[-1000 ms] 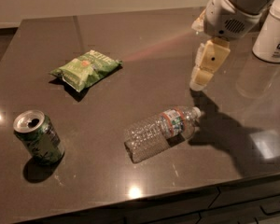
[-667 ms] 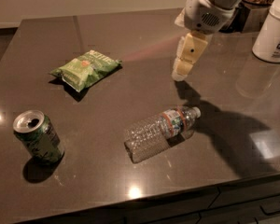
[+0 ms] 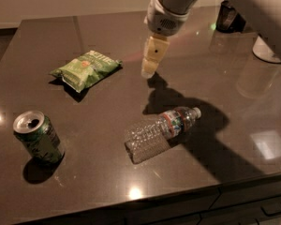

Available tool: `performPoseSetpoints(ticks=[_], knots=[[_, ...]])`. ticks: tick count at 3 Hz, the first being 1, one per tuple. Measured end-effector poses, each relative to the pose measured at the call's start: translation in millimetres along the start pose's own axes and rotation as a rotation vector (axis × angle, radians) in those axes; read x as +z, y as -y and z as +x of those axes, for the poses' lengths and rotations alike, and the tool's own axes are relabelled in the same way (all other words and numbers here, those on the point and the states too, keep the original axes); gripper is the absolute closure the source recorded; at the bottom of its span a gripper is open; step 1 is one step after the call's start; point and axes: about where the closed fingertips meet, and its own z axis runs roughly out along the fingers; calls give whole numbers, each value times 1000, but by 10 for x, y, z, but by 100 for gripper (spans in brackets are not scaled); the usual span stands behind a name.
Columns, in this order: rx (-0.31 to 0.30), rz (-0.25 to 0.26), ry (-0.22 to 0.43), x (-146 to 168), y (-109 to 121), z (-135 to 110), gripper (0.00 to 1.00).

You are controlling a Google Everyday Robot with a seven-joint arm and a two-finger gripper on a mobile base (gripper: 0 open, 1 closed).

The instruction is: Pick green jalapeno chip bag

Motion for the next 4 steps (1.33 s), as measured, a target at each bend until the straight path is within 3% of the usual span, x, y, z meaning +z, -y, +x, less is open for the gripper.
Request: performPoseSetpoints(ticks=[2,4], knots=[[-105,-17,-15,562,220,-510,0],[-192,-75,-57,1029,285,-824,0]])
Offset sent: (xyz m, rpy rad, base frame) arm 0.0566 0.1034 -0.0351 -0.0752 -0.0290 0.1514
